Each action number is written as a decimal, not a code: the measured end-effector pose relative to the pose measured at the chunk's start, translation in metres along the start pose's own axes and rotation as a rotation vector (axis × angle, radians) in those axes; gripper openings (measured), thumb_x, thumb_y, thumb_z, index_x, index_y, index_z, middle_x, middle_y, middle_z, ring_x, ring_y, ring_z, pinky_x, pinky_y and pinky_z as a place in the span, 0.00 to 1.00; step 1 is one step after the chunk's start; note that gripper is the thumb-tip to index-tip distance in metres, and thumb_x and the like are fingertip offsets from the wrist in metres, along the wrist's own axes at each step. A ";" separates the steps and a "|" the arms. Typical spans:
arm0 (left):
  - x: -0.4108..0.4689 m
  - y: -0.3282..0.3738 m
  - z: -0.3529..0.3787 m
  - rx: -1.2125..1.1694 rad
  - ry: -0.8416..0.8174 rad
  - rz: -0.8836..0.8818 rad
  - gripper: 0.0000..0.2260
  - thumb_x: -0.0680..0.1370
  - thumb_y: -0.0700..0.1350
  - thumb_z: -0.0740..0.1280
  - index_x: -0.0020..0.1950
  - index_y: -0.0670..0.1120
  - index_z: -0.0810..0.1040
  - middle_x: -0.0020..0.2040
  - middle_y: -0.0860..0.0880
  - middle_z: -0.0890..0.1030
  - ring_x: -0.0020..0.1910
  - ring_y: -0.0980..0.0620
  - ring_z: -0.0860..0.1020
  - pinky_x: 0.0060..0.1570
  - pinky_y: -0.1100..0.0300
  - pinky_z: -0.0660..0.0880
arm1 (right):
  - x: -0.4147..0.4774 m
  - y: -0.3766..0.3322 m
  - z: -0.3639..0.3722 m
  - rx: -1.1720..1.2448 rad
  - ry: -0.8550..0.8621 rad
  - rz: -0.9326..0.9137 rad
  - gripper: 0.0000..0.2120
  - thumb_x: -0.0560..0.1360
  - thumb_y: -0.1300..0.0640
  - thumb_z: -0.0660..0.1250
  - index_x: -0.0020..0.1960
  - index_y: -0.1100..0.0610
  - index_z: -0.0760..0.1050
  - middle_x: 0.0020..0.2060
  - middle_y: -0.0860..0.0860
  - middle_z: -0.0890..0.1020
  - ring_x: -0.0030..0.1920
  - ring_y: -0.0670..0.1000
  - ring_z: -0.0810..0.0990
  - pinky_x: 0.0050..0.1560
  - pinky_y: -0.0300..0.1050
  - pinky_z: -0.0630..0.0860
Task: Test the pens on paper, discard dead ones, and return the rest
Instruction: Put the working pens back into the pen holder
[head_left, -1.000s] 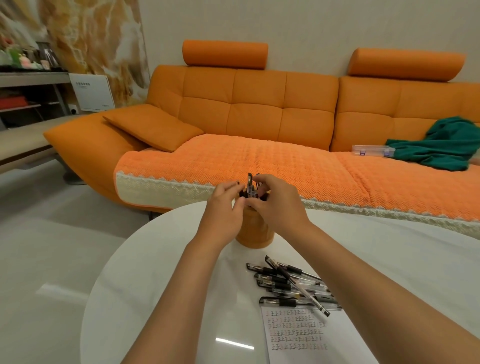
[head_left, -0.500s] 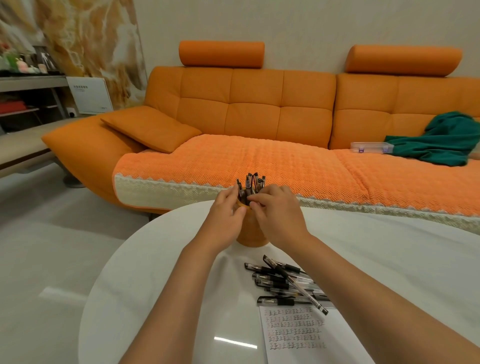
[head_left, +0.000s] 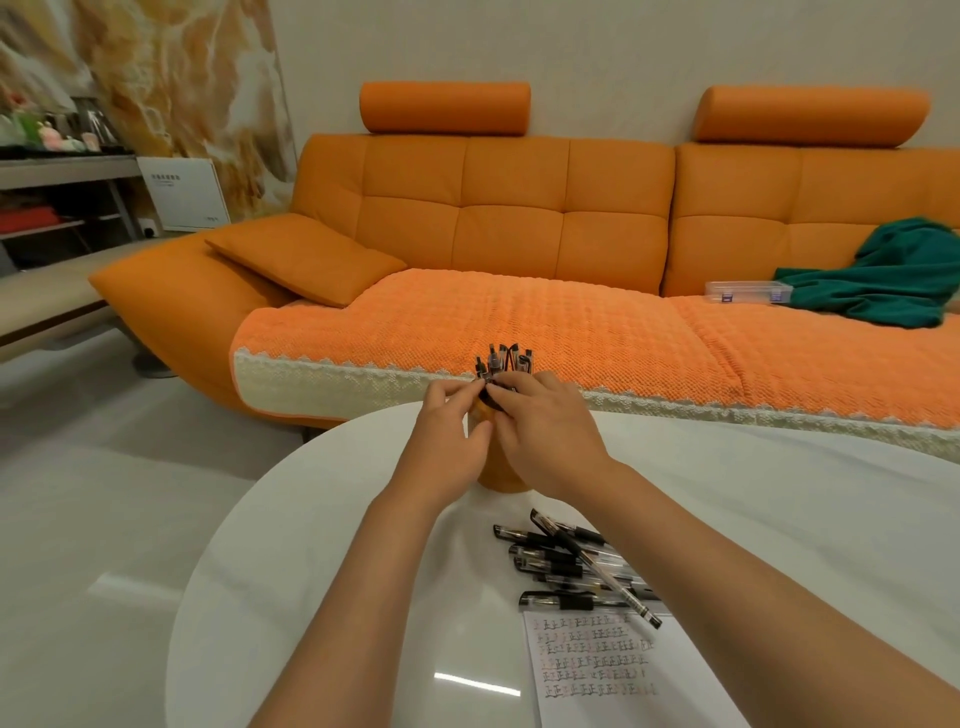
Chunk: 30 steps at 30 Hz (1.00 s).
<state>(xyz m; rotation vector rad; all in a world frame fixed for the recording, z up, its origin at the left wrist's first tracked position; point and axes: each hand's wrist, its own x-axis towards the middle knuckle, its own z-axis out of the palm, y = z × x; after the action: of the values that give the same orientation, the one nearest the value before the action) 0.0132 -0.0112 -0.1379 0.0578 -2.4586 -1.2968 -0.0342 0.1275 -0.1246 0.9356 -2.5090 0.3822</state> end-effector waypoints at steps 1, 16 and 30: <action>0.000 0.000 0.000 -0.004 -0.006 -0.007 0.23 0.82 0.45 0.64 0.77 0.51 0.66 0.65 0.55 0.66 0.63 0.60 0.68 0.60 0.66 0.64 | 0.000 0.001 -0.001 0.030 -0.005 -0.005 0.17 0.82 0.53 0.56 0.66 0.51 0.77 0.68 0.48 0.75 0.63 0.56 0.71 0.60 0.52 0.64; -0.052 0.034 0.011 0.219 -0.126 0.072 0.07 0.81 0.44 0.64 0.55 0.54 0.77 0.50 0.57 0.79 0.47 0.59 0.77 0.50 0.57 0.78 | -0.066 0.035 -0.053 0.216 -0.469 0.215 0.20 0.74 0.42 0.68 0.63 0.48 0.77 0.58 0.43 0.79 0.50 0.42 0.77 0.53 0.43 0.76; -0.063 0.019 0.036 0.449 -0.426 -0.045 0.24 0.81 0.37 0.65 0.76 0.49 0.69 0.60 0.50 0.78 0.55 0.52 0.77 0.57 0.61 0.75 | -0.090 0.034 -0.042 0.082 -0.771 0.136 0.19 0.76 0.47 0.68 0.65 0.50 0.75 0.56 0.51 0.73 0.53 0.52 0.75 0.56 0.52 0.77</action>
<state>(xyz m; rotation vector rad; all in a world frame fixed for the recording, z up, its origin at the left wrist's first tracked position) 0.0630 0.0412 -0.1595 -0.0566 -3.0888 -0.8089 0.0162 0.2190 -0.1353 1.0980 -3.2853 0.1802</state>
